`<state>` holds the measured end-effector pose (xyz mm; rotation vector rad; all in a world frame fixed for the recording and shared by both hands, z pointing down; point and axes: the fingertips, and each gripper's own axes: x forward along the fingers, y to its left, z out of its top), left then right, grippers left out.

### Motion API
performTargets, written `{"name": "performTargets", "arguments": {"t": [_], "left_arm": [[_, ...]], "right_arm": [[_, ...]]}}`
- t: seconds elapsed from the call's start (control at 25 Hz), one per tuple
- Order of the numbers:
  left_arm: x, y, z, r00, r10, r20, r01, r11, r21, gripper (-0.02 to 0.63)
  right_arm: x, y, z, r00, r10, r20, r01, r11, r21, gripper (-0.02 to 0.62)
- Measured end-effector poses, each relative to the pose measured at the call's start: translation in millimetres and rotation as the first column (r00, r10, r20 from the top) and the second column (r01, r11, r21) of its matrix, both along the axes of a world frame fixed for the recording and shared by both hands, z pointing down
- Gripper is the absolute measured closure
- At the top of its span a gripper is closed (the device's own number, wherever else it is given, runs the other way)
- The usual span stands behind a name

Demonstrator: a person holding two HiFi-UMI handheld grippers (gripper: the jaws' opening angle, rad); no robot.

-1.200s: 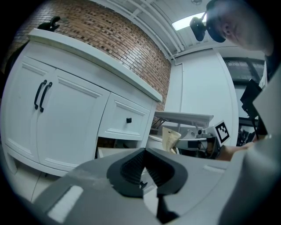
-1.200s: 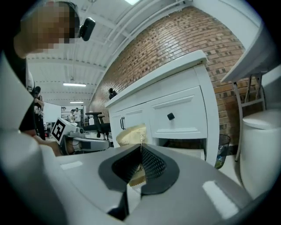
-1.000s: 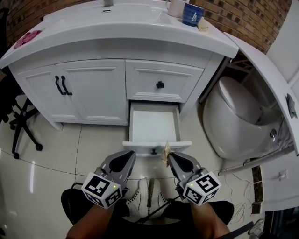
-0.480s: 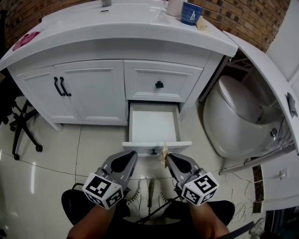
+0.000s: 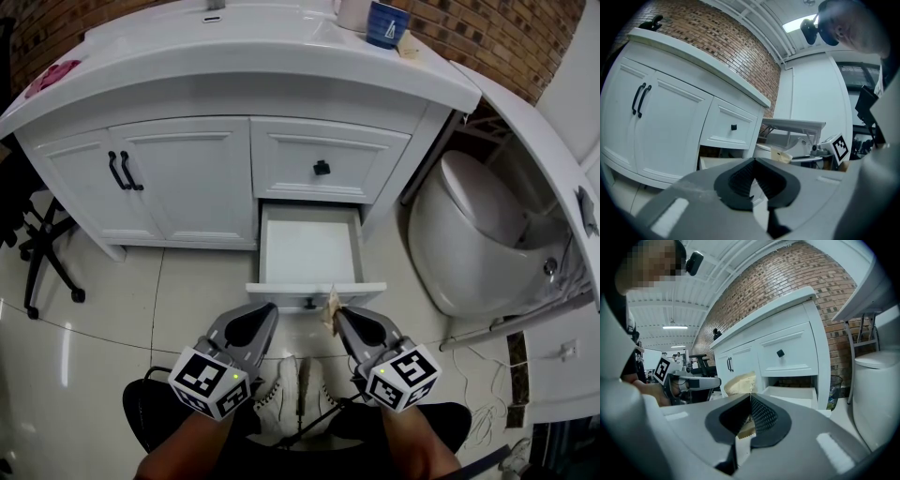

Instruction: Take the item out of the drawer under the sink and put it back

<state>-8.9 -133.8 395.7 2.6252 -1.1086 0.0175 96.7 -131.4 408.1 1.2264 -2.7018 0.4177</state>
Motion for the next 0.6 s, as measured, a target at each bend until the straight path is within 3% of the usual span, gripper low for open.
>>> {"name": "performTargets", "arguments": {"t": [0.2, 0.4, 0.6], "left_arm": [[0, 1, 1, 1.0, 0.003, 0.015, -0.003, 1.0, 0.004, 0.6], [-3, 2, 2, 1.0, 0.002, 0.013, -0.002, 1.0, 0.003, 0.6], [-4, 3, 3, 1.0, 0.003, 0.009, -0.003, 1.0, 0.001, 0.6]], "right_arm": [[-1, -6, -4, 0.999, -0.022, -0.043, 0.023, 1.0, 0.012, 0.586], [2, -28, -20, 0.978, -0.075, -0.194, 0.09, 0.993, 0.071, 0.586], [6, -68, -33, 0.933, -0.077, -0.352, 0.127, 0.985, 0.121, 0.586]]}}
